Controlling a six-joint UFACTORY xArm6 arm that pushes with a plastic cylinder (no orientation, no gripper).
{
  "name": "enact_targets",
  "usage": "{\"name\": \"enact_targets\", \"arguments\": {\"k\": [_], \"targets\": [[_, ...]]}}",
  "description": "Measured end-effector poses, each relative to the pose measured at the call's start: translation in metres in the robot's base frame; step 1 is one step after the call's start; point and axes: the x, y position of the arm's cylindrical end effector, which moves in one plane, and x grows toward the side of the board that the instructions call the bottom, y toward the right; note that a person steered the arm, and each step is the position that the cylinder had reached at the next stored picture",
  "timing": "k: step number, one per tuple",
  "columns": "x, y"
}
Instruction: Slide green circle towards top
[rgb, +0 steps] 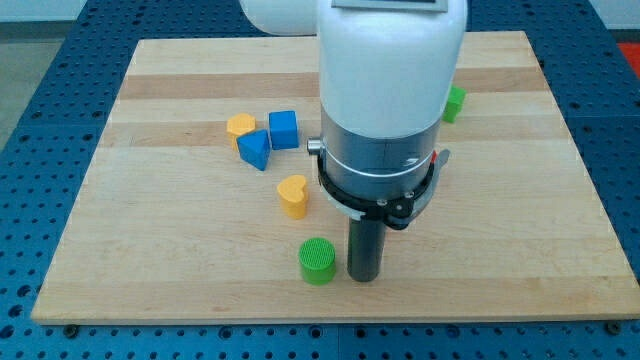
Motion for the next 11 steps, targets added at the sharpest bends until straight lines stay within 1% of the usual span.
{"name": "enact_targets", "arguments": {"k": [1,2,4,6,9,11], "targets": [[0.01,-0.011],[0.039,-0.017],[0.036,-0.014],[-0.008,-0.019],[-0.046,-0.031],[-0.048,-0.042]]}}
